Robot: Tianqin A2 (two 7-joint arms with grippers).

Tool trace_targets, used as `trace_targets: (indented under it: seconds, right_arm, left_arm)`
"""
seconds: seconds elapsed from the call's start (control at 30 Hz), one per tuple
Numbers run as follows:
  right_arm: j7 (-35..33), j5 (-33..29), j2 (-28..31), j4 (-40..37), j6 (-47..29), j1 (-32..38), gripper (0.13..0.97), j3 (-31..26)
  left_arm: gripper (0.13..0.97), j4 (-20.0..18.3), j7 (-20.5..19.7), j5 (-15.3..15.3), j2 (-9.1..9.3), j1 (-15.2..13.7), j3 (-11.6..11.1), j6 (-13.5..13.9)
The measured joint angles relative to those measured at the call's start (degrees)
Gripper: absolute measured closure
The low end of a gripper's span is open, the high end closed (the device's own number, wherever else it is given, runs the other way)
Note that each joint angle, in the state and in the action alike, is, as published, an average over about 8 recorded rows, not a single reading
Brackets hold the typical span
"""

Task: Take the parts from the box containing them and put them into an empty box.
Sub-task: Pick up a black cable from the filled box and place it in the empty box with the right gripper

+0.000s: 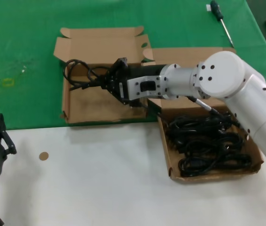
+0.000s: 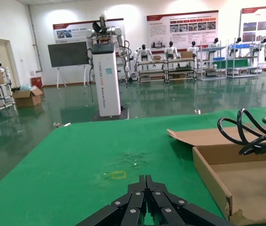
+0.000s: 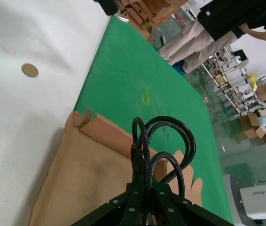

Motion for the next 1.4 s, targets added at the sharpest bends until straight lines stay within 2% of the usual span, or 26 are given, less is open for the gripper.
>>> trace_targets:
  seconds: [0.43,0.73,1.0,1.03,1.3,1.4]
  right_arm:
    - [-5.27,1.19,-1.49,-4.87,1.94,0.65,0.915,0.38]
    - [-6.61,1.50,-1.97,-5.92,2.62,0.89,0.824,0.54]
    - [-6.66,1.60,-1.91,-5.98,3.14,0.93,0.662,0.80]
    - [-6.33,1.56,-1.76,-5.64,3.07,0.84,0.662,0.82]
    - [-1.94,0.82,0.85,0.25,2.27,-0.72,0.440,1.22]
    - [-0.07,0.36,2.01,2.90,2.12,-1.47,0.440,1.46]
  left_arm:
    - [0.945,0.00,0.00,0.00,0.00,0.00,0.00,0.00]
    - [0.945,0.00,0.00,0.00,0.00,0.00,0.00,0.00]
    - [0.945,0.00,0.00,0.00,0.00,0.00,0.00,0.00]
    - [0.945,0.00,0.00,0.00,0.00,0.00,0.00,0.00]
    - [0.945,0.00,0.00,0.00,0.00,0.00,0.00,0.00]
    - [0.945,0.00,0.00,0.00,0.00,0.00,0.00,0.00]
